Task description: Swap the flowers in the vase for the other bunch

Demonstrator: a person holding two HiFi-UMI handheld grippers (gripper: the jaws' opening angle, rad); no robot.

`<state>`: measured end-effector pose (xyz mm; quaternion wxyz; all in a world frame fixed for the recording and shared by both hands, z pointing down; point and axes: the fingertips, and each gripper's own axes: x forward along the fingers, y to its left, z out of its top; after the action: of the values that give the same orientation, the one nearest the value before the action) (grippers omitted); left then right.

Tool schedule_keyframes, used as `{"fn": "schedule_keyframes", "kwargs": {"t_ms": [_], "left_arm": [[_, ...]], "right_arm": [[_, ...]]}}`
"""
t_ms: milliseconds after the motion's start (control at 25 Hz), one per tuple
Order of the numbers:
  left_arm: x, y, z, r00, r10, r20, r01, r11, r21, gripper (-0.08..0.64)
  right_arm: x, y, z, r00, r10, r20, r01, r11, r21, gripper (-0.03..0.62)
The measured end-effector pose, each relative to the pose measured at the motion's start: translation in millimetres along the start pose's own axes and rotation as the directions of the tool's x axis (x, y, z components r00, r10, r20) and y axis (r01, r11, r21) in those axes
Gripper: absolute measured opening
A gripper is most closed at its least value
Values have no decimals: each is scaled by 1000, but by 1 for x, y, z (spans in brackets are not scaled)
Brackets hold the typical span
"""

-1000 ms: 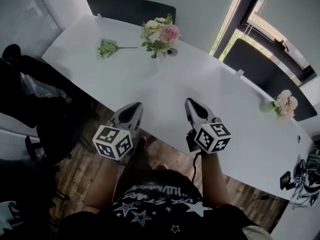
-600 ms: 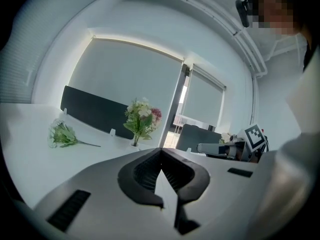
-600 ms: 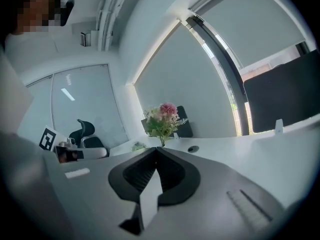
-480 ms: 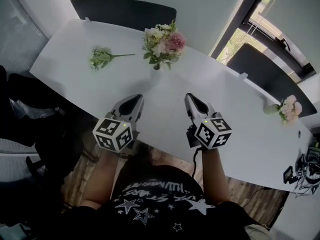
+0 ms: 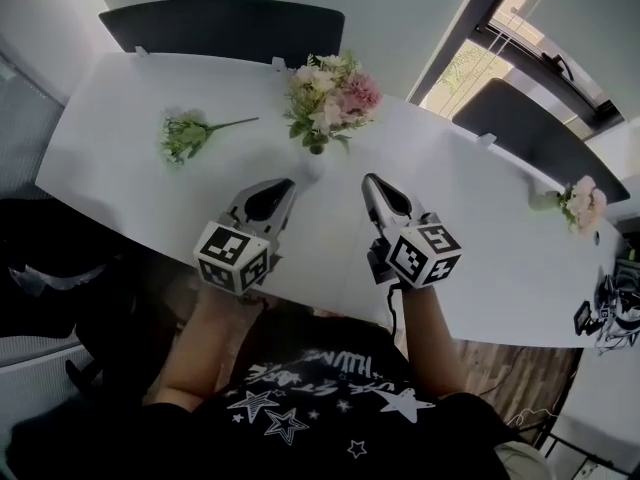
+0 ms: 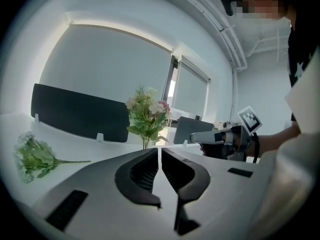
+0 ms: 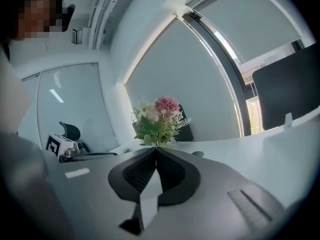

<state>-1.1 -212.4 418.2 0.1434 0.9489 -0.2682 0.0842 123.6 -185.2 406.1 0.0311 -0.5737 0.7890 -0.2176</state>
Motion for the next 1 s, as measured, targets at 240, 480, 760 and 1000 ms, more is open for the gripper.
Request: {"fn": "schedule_keyframes", "kwargs": {"t_ms": [240, 480, 760, 1000], "left_arm": [[30, 17, -10, 994, -100, -43, 101, 994, 33, 52], [53, 24, -17, 987, -148, -59, 153, 985, 75, 219], [88, 43, -47, 987, -129, -91, 145, 971, 190, 318], [112, 44, -65, 976, -160, -149, 188, 962, 200, 319]], "right_arm": [[20, -8, -5, 1000, -29, -9, 29, 999, 29, 5], [42, -9, -13, 999, -25, -46, 27, 999, 32, 5], [67, -12, -26, 994, 25, -108, -18, 998, 62, 21], [91, -18, -35, 981, 98, -167, -82, 992, 99, 92]]}}
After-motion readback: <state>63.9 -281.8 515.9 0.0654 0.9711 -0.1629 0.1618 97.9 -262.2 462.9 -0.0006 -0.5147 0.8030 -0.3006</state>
